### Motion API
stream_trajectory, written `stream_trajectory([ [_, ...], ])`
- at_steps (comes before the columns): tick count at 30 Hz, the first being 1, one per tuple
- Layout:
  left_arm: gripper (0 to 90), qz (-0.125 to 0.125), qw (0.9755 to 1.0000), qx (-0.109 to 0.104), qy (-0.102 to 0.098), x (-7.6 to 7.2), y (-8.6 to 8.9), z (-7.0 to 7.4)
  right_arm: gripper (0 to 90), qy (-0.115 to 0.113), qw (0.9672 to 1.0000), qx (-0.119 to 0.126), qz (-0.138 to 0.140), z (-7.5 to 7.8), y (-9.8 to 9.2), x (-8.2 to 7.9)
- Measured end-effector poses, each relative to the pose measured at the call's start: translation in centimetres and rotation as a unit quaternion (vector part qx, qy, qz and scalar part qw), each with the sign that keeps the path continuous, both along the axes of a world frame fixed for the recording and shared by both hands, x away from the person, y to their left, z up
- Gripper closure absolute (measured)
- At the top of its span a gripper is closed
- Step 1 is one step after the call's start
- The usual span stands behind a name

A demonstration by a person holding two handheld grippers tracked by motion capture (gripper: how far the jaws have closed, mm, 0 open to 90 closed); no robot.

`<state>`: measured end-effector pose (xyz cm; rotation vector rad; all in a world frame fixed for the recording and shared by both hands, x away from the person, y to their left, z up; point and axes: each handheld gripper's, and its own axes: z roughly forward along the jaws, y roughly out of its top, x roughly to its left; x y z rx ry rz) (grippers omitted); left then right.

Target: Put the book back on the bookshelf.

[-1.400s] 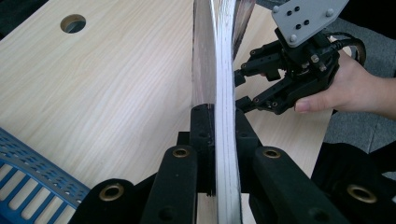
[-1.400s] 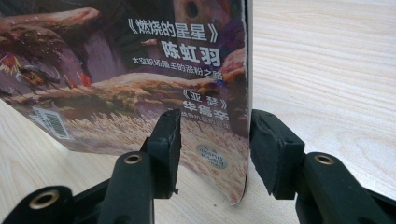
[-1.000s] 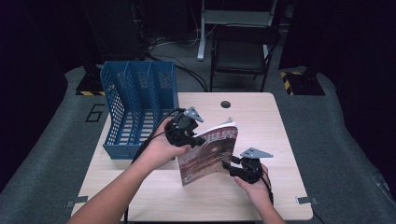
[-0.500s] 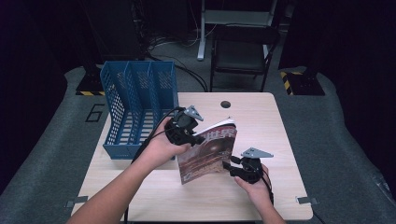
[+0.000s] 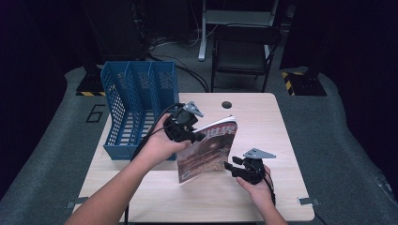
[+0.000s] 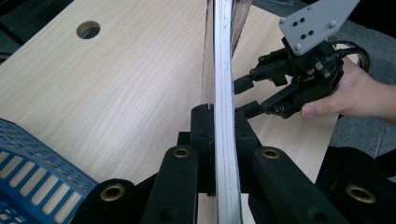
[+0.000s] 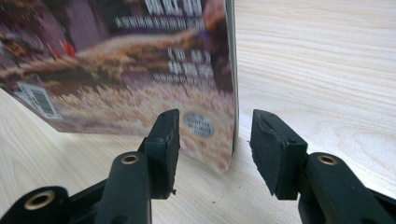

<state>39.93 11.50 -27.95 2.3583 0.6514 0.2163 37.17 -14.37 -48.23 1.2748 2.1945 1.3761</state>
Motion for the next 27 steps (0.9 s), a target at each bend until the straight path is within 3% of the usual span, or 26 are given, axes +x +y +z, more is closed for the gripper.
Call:
stream_trajectory([
  [27,84.0,0.027,0.9994,-0.011,-0.017,0.4,2.3,3.6,50.6,0.008,0.9999,0.007,-0.007,-0.2,-0.3,0.0],
])
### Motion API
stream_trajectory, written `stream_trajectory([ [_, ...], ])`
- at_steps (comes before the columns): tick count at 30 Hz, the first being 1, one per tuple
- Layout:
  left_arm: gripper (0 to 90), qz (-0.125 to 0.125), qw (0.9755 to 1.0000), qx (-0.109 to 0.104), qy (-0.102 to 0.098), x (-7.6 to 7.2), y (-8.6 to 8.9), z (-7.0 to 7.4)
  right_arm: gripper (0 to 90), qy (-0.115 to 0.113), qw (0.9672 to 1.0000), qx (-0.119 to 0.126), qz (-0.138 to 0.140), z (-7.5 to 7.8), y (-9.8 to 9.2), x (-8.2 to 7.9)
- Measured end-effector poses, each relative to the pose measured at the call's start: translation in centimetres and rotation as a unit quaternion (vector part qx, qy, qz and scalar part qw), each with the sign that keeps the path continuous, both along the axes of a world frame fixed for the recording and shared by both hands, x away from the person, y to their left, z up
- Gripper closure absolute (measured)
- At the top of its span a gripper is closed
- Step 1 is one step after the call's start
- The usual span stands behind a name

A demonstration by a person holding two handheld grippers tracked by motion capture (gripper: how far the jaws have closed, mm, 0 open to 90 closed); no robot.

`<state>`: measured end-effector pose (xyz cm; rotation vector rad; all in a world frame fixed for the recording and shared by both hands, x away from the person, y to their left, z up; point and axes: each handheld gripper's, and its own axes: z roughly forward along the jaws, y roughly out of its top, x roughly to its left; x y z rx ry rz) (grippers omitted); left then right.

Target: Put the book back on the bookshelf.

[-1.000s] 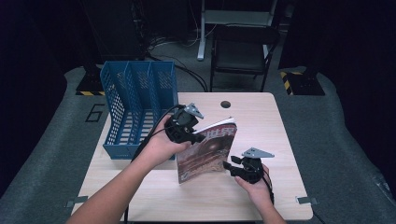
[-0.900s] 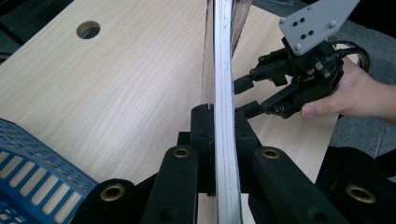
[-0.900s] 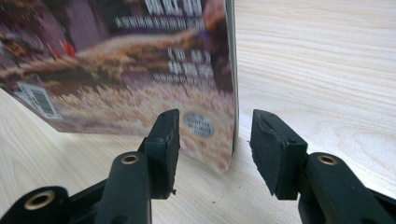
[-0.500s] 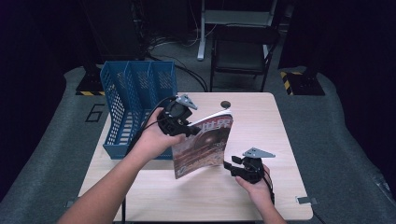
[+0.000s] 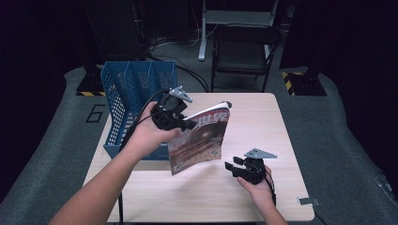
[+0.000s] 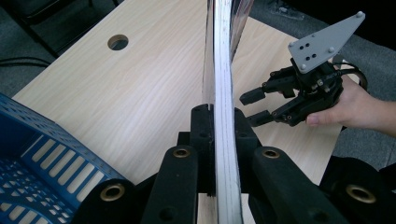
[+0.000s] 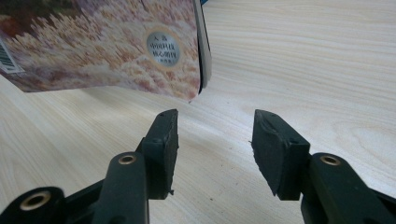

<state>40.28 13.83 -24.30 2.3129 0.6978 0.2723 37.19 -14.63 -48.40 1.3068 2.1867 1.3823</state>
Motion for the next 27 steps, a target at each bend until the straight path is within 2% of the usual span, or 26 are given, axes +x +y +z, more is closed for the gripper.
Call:
stream_trajectory([
  [27,84.0,0.014,0.9998,-0.013,-0.009,0.4,1.1,3.4,50.1,0.001,1.0000,-0.007,-0.007,-0.2,-0.2,0.2],
])
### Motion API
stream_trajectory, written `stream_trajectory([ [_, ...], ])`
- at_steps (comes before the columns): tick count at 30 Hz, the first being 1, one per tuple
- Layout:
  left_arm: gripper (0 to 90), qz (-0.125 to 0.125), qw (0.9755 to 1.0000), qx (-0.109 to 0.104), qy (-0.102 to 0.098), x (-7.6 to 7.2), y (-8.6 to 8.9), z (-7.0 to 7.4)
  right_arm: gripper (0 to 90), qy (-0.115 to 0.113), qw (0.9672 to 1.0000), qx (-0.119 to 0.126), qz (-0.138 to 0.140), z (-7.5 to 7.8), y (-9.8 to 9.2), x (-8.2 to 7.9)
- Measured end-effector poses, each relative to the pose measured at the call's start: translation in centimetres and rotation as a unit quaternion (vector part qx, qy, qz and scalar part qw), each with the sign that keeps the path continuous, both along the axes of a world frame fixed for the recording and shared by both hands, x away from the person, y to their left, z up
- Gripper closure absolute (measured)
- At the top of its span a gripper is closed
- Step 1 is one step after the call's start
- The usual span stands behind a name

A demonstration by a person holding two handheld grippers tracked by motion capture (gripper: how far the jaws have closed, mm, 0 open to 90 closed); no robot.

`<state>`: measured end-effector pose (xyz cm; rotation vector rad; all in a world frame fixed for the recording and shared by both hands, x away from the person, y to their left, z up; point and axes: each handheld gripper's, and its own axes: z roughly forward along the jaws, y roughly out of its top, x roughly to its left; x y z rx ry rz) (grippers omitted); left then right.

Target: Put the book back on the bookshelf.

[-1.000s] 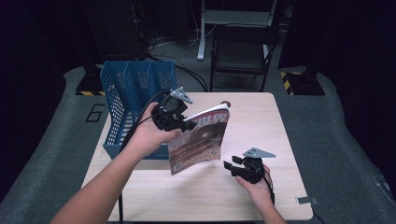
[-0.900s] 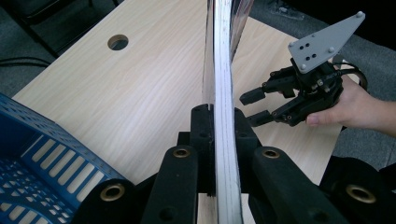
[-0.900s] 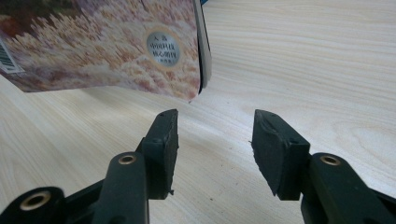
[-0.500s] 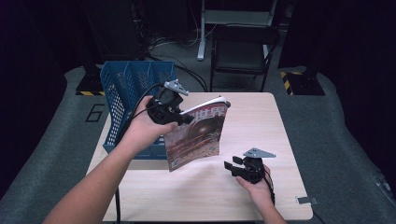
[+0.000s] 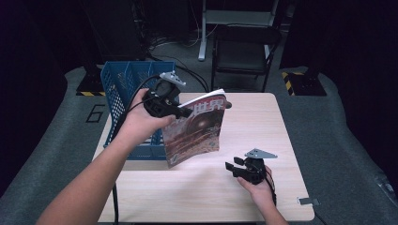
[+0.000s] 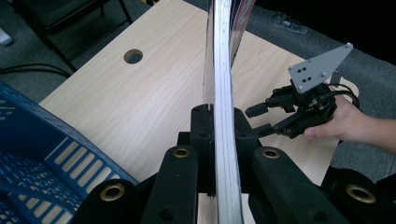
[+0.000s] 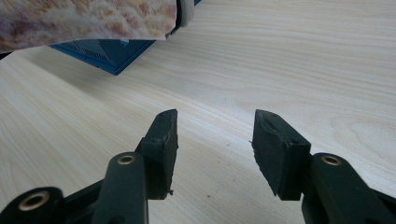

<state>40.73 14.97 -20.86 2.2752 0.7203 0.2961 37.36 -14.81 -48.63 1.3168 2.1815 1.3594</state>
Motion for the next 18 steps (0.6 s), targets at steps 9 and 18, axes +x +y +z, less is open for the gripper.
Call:
stream_trajectory([
  [9,84.0,0.010,0.9999,-0.011,-0.001,0.3,0.7,0.9,50.1,0.005,1.0000,0.003,-0.001,-0.1,0.1,0.0],
  [18,84.0,0.028,0.9995,-0.012,-0.008,0.7,1.7,2.0,50.1,0.004,1.0000,0.003,-0.002,-0.1,0.1,0.0],
])
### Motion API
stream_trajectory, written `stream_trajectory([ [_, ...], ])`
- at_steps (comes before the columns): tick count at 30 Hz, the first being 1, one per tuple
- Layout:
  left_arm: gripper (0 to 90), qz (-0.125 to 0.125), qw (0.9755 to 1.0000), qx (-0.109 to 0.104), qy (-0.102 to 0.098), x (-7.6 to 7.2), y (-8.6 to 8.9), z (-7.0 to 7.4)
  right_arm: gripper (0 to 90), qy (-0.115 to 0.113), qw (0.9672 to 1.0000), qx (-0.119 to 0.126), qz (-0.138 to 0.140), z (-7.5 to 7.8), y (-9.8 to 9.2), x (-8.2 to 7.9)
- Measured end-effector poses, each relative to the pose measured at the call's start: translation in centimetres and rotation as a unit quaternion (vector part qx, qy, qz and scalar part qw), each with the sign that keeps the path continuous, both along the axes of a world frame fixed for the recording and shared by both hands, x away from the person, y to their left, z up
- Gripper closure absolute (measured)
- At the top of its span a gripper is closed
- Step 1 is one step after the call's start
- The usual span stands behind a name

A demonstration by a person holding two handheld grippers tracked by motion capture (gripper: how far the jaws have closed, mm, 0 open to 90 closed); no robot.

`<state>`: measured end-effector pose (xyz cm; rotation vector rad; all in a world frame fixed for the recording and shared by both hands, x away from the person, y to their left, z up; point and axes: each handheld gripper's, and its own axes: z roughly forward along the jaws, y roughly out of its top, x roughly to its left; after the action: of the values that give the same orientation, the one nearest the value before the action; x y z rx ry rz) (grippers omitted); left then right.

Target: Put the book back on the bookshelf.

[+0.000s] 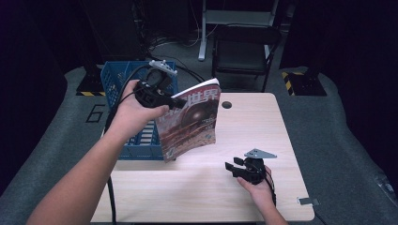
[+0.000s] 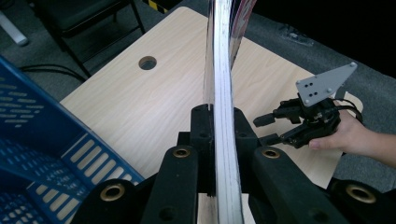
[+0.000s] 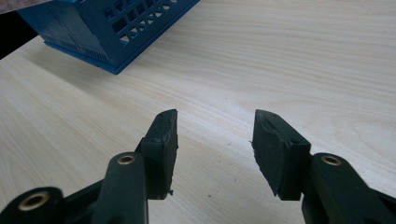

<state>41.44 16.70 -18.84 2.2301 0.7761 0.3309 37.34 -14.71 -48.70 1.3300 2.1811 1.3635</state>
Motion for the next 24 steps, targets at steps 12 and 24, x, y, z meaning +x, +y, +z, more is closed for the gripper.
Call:
stream_trajectory([
  [12,84.0,0.043,0.9991,-0.006,0.001,1.1,2.7,0.2,49.9,0.001,1.0000,0.001,0.004,0.0,0.0,0.0],
  [24,84.0,0.087,0.9962,-0.004,0.004,2.1,6.1,0.4,49.8,0.001,1.0000,-0.001,0.006,-0.1,0.0,0.0],
])
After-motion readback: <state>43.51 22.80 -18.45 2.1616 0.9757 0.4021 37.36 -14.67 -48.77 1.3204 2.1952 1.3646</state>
